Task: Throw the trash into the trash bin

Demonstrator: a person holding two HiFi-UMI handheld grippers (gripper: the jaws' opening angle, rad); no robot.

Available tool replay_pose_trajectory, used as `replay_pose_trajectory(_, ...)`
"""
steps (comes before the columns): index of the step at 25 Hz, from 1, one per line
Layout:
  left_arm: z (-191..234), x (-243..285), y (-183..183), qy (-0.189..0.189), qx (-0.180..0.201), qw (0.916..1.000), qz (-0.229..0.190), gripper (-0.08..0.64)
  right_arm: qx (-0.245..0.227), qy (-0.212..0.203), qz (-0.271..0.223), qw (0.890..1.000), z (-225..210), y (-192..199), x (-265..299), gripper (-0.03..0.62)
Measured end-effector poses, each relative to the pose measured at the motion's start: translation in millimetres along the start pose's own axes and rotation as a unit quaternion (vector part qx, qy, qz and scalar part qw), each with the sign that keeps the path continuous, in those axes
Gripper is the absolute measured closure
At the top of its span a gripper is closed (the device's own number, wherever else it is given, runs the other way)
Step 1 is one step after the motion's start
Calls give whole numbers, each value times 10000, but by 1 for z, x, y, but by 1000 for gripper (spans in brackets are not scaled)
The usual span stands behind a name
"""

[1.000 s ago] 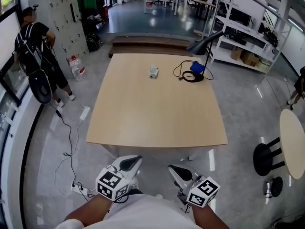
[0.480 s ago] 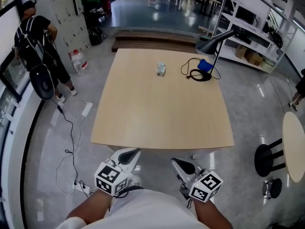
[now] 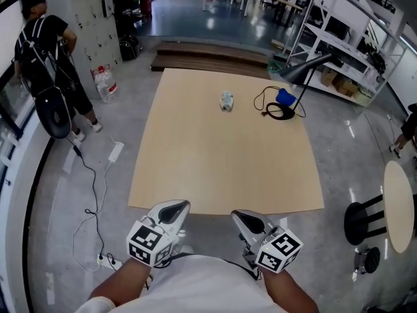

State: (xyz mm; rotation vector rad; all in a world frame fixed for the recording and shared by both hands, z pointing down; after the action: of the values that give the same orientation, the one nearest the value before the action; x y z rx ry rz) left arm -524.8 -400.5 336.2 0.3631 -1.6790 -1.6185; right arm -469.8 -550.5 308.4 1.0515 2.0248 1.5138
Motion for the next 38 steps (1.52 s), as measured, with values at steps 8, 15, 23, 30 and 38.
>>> replay_pose_trajectory(8, 21, 11, -4, 241, -56, 9997, 4, 557, 198, 208, 99, 9995, -3, 3, 25, 591)
replay_pose_trajectory(15, 36, 28, -1, 142, -180, 9997, 119, 557, 502, 476, 117, 9975, -39, -4, 28, 591)
replay_pose_trajectory(23, 58, 64, -14, -238, -188, 9993, 218, 557, 652, 537, 97, 9964, -133, -28, 43, 590)
replay_pose_trajectory(30, 68, 122, -27, -429, -81, 9982, 401, 557, 904, 506, 253, 9943, -215, -31, 68, 552)
replay_pose_trajectory(38, 60, 192, -31, -387, 110, 9966, 726, 557, 1254, 479, 354, 9903, -290, -21, 88, 529)
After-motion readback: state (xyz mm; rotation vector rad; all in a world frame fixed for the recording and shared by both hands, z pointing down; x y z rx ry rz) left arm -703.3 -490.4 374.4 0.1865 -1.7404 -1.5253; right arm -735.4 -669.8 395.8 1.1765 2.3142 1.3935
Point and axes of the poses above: the fingertips, and each gripper's own axes: x forward along the fingers, z to its left, y out of its underside, the point moved 3 cm from there along -x, backward along the fingers, and after that the axes turned 12 degrees about -y, right-handed, at the moved point
